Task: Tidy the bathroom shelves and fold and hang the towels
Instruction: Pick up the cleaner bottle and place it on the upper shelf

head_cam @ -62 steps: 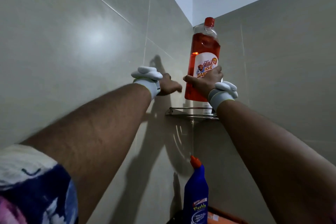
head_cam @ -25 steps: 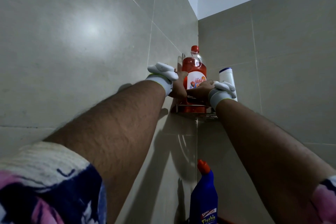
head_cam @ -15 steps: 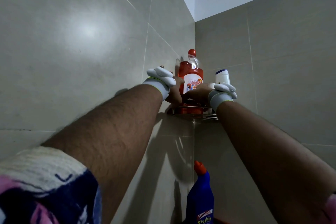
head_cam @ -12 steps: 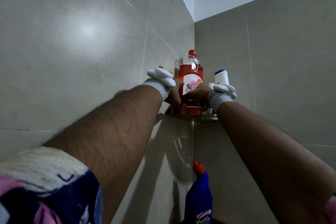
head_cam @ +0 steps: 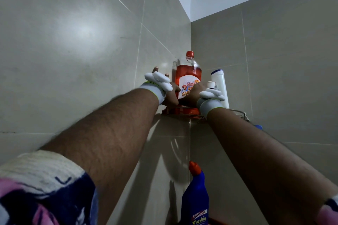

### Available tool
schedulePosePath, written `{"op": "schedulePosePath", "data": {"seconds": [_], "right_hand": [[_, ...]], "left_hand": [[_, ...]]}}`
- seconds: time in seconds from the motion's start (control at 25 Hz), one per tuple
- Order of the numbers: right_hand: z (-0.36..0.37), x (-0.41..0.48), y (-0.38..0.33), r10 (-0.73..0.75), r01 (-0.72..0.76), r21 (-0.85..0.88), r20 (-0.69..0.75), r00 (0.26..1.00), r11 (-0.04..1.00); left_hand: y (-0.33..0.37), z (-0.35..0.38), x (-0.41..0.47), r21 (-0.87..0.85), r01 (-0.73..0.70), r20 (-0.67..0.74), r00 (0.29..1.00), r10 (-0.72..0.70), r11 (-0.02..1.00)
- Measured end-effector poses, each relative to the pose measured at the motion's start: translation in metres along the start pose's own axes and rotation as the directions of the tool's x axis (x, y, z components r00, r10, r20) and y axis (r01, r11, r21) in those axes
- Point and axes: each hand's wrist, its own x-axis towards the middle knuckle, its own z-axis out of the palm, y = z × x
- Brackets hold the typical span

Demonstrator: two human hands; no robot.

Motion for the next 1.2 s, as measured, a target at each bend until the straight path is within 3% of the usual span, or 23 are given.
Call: {"op": "schedulePosePath", "data": {"seconds": [0.12, 0.2, 0.32, 0.44, 0.56, 0.72, 0.88, 1.0, 1.2], "right_hand": [[0.006, 0.004, 0.004, 0.002, -0.006, -0.019, -0.194, 0.981, 1.0], [-0.004, -0.003, 0.011, -0.017, 0.045, 0.089, -0.299, 0.954, 0.995], [-0.025, -0.006, 0.036, -0.022, 0.146, 0.332, -0.351, 0.936, 0.932], [-0.038, -0.002, 0.063, 0.158, 0.047, 0.508, -0.353, 0.922, 0.86], [-0.035, 0.003, 0.079, 0.206, -0.056, 0.422, -0.319, 0.925, 0.905], [-0.02, 0.012, 0.085, 0.167, -0.063, 0.351, -0.274, 0.947, 0.934], [-0.013, 0.027, 0.08, 0.07, -0.06, 0.083, -0.117, 0.991, 0.995], [-0.011, 0.037, 0.074, 0.086, -0.084, 0.055, -0.043, 0.995, 0.995], [-0.008, 0.03, 0.068, 0.04, -0.024, 0.1, -0.166, 0.985, 0.995]], "left_hand": [[0.002, -0.002, -0.001, 0.017, 0.004, 0.009, 1.0, -0.004, 1.0], [0.002, -0.002, 0.0, 0.033, 0.012, 0.019, 1.0, -0.013, 0.999], [0.003, 0.0, -0.001, 0.045, 0.016, 0.021, 1.0, -0.017, 0.999], [0.002, -0.001, -0.002, -0.018, 0.008, 0.023, 1.0, -0.007, 1.0], [0.003, 0.0, -0.005, -0.056, -0.001, 0.024, 1.0, 0.002, 0.998], [0.005, 0.002, -0.005, -0.112, -0.016, 0.028, 0.999, 0.019, 0.994], [0.004, 0.002, -0.005, -0.149, -0.013, 0.017, 1.0, 0.015, 0.989], [0.003, 0.002, -0.004, -0.155, -0.018, 0.02, 1.0, 0.022, 0.988], [0.0, 0.001, -0.003, -0.12, -0.023, 0.021, 0.999, 0.026, 0.992]]}}
